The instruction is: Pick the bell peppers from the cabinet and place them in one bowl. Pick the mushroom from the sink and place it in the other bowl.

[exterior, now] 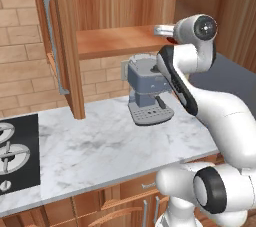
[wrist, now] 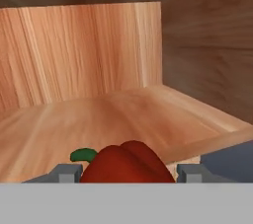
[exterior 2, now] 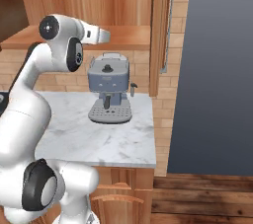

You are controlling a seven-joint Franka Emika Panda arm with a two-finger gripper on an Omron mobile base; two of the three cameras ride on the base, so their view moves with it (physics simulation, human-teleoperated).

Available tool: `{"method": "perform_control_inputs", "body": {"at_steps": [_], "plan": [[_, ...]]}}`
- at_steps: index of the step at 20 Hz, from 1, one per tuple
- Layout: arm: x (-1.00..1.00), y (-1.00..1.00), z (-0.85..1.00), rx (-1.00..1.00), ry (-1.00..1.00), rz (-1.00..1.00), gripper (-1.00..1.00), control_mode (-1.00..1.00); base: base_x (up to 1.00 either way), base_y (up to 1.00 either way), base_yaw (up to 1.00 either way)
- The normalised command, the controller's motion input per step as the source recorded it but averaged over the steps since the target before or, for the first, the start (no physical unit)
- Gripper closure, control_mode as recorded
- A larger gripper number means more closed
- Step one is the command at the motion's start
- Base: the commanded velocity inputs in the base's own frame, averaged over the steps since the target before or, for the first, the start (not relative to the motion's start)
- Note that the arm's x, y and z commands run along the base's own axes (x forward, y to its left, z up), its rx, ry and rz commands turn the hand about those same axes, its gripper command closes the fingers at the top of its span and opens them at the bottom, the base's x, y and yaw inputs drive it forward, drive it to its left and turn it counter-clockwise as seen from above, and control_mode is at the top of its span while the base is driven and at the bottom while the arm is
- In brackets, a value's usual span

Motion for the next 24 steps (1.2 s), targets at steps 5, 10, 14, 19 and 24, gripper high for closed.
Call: {"method": "perform_control_inputs", "body": {"at_steps": [5, 10, 14, 19, 24], "plan": [[-1.00, -0.08, 0.03, 0.09, 0.01, 0.01, 1.00, -1.00, 0.00, 0.00, 0.00], [-1.00, 0.00, -0.01, 0.00, 0.07, 0.00, 1.00, -1.00, 0.00, 0.00, 0.00], [-1.00, 0.00, 0.00, -0.02, 0.17, 0.02, 1.00, -1.00, 0.00, 0.00, 0.00], [-0.80, 0.00, -0.15, -0.09, 0.36, 0.04, 1.00, -1.00, 0.00, 0.00, 0.00], [-0.65, 0.00, -0.55, -0.18, 0.42, 0.06, 1.00, -1.00, 0.00, 0.00, 0.00]]}}
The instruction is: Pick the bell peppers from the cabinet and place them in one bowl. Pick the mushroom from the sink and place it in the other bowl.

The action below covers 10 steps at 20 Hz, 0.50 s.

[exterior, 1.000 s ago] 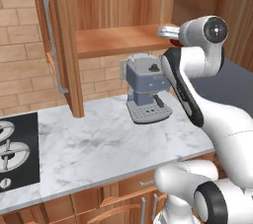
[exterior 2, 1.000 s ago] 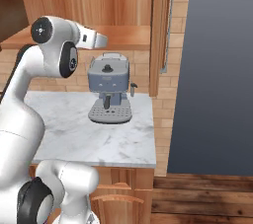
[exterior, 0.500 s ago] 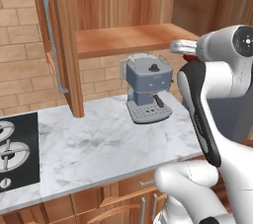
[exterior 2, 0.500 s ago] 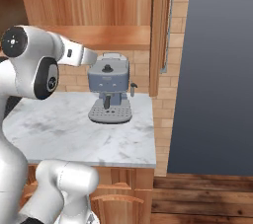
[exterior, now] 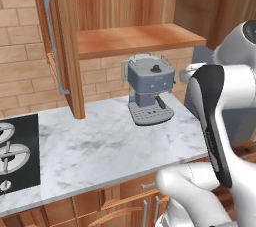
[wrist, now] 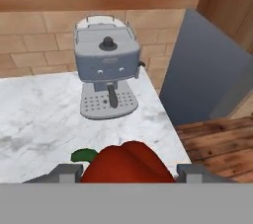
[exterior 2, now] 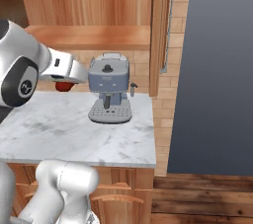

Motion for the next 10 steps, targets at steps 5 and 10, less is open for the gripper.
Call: {"method": "perform_control_inputs", "body": {"at_steps": [5, 10], "plan": [[-0.44, 0.01, -0.64, -0.04, 0.21, 0.01, 1.00, -1.00, 0.00, 0.00, 0.00], [-0.32, 0.00, -0.60, 0.12, 0.02, 0.00, 1.00, -1.00, 0.00, 0.00, 0.00]]}}
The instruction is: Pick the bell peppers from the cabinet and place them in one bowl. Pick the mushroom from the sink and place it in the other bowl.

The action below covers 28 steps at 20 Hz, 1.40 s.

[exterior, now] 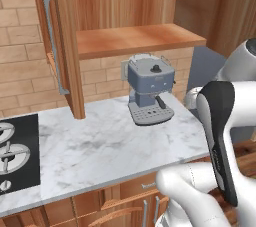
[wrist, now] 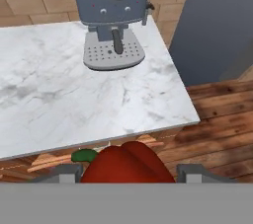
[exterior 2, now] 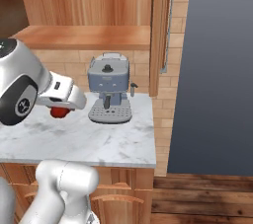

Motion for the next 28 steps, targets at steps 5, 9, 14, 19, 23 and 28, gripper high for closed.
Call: {"method": "perform_control_inputs", "body": {"at_steps": [5, 9, 14, 19, 23, 28], "plan": [[-0.21, 0.04, -0.54, 0.03, 0.07, 0.00, 1.00, -1.00, 0.00, 0.00, 0.00], [-0.07, 0.13, -0.33, 0.00, 0.08, 0.01, 1.00, -1.00, 0.00, 0.00, 0.00], [-0.02, 0.04, -0.09, 0.00, 0.06, 0.01, 1.00, -1.00, 0.00, 0.00, 0.00], [0.00, 0.00, 0.00, 0.00, 0.00, 0.00, 1.00, -1.00, 0.00, 0.00, 0.00], [0.00, 0.00, 0.00, 0.00, 0.00, 0.00, 1.00, 1.00, -0.01, 0.00, 0.00], [0.00, 0.00, 0.00, 0.00, 0.00, 0.00, 1.00, 1.00, -0.39, -0.05, -0.02]]}}
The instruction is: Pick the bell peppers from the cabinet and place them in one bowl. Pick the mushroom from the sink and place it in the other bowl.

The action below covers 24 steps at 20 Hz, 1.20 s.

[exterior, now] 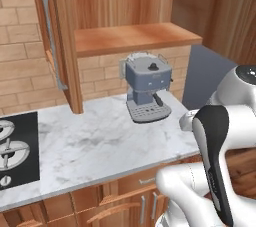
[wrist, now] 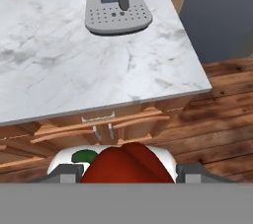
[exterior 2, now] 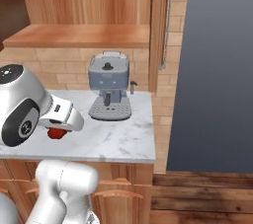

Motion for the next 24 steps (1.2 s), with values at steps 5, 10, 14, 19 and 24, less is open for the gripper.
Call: {"method": "perform_control_inputs", "body": {"at_steps": [5, 10, 14, 19, 24], "plan": [[0.00, 0.00, 0.00, 0.00, 0.00, 0.00, 1.00, 1.00, -0.44, -0.02, -0.02], [0.00, 0.00, 0.00, 0.00, 0.00, 0.00, 1.00, 1.00, -0.28, 0.00, 0.04], [0.00, 0.00, 0.00, 0.00, 0.00, 0.00, 1.00, 1.00, -0.10, 0.19, 0.29], [0.00, 0.00, 0.00, 0.00, 0.00, 0.00, 1.00, 1.00, 0.00, 0.26, 0.46], [0.00, 0.00, 0.00, 0.00, 0.00, 0.00, 1.00, 1.00, 0.03, 0.21, 0.49]]}}
